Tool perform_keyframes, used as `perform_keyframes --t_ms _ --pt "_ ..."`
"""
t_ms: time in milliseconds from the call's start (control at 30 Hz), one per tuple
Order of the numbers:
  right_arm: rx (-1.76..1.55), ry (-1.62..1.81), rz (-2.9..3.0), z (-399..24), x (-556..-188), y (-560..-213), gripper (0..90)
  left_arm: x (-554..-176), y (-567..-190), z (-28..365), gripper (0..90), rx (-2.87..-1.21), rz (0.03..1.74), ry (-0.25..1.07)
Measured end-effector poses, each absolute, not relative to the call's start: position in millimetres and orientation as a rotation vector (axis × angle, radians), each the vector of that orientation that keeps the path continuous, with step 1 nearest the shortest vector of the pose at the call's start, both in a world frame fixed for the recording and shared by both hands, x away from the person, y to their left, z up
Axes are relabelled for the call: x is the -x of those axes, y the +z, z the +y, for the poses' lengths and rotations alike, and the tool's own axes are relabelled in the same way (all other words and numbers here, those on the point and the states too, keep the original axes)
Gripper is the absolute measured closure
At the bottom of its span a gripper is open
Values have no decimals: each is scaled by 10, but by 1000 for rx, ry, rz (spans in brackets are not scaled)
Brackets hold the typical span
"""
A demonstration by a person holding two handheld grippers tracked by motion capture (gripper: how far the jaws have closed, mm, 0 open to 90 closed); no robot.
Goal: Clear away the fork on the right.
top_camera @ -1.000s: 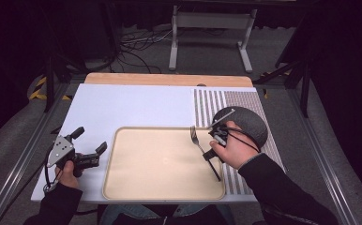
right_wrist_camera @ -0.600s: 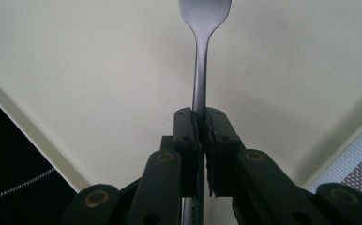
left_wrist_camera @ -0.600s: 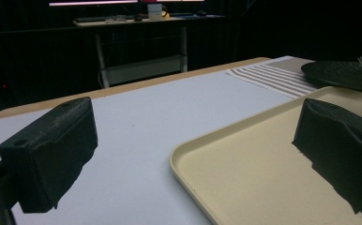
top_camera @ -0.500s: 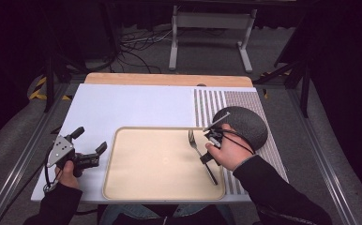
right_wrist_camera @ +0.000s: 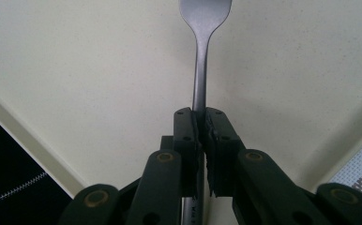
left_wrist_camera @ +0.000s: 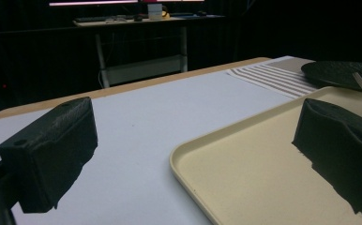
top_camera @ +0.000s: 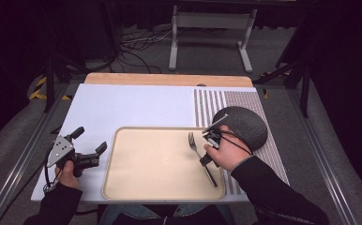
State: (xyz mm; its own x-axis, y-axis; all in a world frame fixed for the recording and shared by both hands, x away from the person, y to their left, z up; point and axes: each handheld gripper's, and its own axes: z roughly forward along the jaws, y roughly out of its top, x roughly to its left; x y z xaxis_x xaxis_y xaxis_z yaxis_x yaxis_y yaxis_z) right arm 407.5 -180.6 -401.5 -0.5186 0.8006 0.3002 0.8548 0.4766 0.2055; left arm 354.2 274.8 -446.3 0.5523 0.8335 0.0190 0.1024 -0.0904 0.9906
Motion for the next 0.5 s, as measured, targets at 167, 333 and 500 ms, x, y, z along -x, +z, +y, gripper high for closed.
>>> perform_keyframes --t_ms 167,333,500 --pt "1456 -487 -2542 -1808 -4090 -4058 839 -3542 -4463 2748 4 -1561 821 742" --pt "1466 -486 -2529 -1805 -4096 -4099 838 -3542 -4462 2749 4 -1563 821 740" --pt "1482 -475 -2512 -1802 -4094 -4137 839 -3542 -4462 2750 4 -1560 822 743"
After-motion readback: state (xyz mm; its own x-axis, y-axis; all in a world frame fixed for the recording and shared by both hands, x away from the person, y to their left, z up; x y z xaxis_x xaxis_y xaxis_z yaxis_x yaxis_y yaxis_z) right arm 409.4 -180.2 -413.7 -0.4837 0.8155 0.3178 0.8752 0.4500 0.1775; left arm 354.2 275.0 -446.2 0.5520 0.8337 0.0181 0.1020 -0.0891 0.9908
